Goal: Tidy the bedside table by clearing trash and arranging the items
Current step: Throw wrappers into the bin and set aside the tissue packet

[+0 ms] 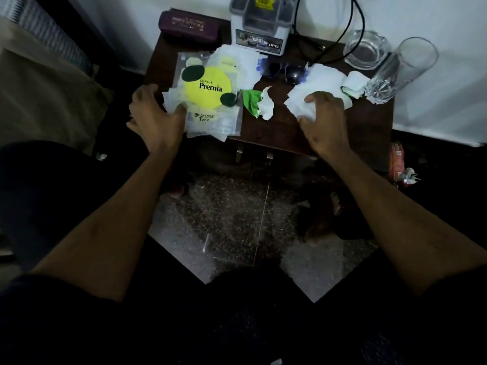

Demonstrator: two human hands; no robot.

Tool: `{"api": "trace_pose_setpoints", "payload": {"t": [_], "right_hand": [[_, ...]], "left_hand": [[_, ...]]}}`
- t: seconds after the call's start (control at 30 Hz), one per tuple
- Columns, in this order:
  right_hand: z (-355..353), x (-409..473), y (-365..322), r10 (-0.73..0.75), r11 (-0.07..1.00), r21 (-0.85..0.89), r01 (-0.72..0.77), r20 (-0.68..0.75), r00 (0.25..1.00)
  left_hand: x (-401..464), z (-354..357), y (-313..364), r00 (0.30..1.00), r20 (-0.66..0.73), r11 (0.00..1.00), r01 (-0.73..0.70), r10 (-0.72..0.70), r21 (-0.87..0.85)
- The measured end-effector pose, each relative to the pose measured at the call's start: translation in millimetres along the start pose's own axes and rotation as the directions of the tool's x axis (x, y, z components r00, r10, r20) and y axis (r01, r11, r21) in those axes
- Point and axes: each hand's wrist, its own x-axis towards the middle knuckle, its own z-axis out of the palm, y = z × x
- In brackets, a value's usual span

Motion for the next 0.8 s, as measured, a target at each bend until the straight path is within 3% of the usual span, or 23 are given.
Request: {"api": "trace_pose_setpoints", "payload": {"t": [0.1, 0.53, 0.8], "right_hand": [[-1, -1, -4, -0.027, 0.999, -0.038, 0.027, -0.001, 1.000], [8, -4, -11, -0.089, 0.995, -0.050, 0.087, -0.043, 0.995], [19, -6, -78, -0.242, 0.969, 0.015, 0.245, -0.118, 0.963]], "left_hand": [[4, 10, -10, 0.999, 0.047, 0.999, 0.008, -0.010, 0.044], [2, 15, -7, 1.000, 0.020, 0.995, 0.002, -0.004, 0.095], [14, 9, -16, 0.999, 0.031, 1.000, 0.015, -0.014, -0.002]]}}
